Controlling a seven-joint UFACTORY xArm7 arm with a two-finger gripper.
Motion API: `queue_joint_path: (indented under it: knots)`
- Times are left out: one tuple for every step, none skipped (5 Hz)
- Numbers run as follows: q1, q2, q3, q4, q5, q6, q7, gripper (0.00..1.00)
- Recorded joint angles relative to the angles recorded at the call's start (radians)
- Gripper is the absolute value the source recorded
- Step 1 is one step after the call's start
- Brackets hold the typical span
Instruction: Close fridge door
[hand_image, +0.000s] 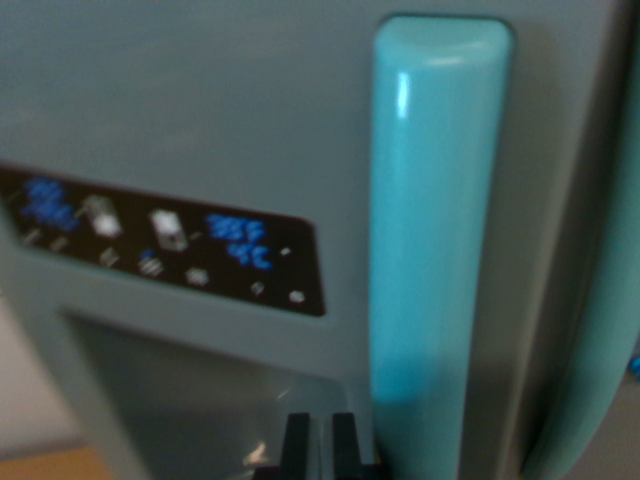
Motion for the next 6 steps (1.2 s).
queue_joint_path:
  knots:
    - [0.0000, 0.050, -0.018, 0.045, 0.0000, 0.000, 0.000, 1.00]
    - [0.0000, 0.050, -0.018, 0.045, 0.0000, 0.000, 0.000, 1.00]
    - [0.0000, 0.103, -0.035, 0.090, 0.0000, 0.000, 0.000, 1.00]
    - [0.0000, 0.103, -0.035, 0.090, 0.0000, 0.000, 0.000, 1.00]
    - [0.0000, 0.150, -0.045, 0.122, 0.0000, 0.000, 0.000, 1.00]
    - [0.0000, 0.150, -0.045, 0.122, 0.0000, 0.000, 0.000, 1.00]
